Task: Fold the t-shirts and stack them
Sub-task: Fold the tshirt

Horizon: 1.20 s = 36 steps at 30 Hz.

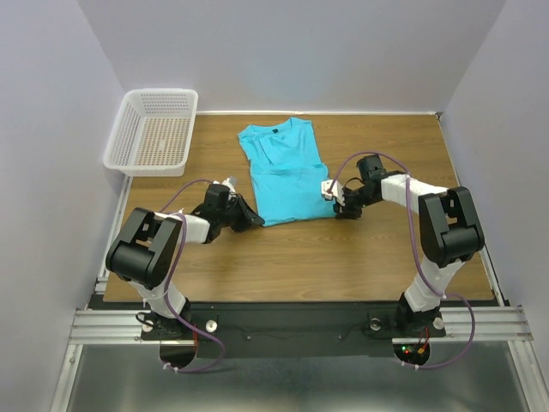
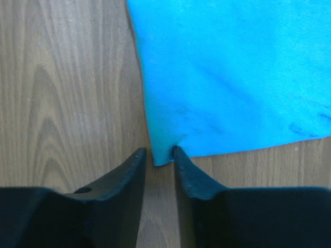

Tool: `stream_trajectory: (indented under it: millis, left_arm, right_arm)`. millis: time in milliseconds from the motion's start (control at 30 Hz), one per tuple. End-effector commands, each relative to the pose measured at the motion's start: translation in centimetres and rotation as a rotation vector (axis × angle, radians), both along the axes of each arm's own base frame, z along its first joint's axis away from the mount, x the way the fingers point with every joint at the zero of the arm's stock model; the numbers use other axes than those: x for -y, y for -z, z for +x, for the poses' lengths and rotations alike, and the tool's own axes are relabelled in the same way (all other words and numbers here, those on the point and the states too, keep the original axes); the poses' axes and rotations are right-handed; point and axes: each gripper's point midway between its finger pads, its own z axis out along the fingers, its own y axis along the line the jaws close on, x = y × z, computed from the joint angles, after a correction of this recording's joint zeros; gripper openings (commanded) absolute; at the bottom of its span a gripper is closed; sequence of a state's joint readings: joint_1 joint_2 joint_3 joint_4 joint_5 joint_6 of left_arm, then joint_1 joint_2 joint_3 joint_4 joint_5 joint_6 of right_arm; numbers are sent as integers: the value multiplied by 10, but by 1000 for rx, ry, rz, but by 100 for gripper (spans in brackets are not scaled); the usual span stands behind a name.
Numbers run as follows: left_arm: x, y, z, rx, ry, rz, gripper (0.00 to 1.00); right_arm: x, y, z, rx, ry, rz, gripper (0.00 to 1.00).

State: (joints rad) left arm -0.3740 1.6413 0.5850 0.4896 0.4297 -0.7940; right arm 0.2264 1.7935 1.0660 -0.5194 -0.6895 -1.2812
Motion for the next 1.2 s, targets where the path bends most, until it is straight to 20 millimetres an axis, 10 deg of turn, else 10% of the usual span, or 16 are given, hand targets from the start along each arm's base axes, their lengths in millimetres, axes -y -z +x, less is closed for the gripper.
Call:
stream_trajectory:
  millis: [0,300,967,1167]
  left_arm:
    - [7,-9,2,40,32,-22,0]
    - [12,-15,-8,44,75,-56,0]
    - [-1,-65,-100,-25,175,-158,0]
    - [-11,-119,-114,63,134,-188,0]
  right_arm:
    - [9,14,8,2,31,-56,28]
    - [19,22,-1,-20,123,-90,1]
    - [0,-117,-94,-63,269,225,1]
    - [-3,-163,-109,-58,263,285,1]
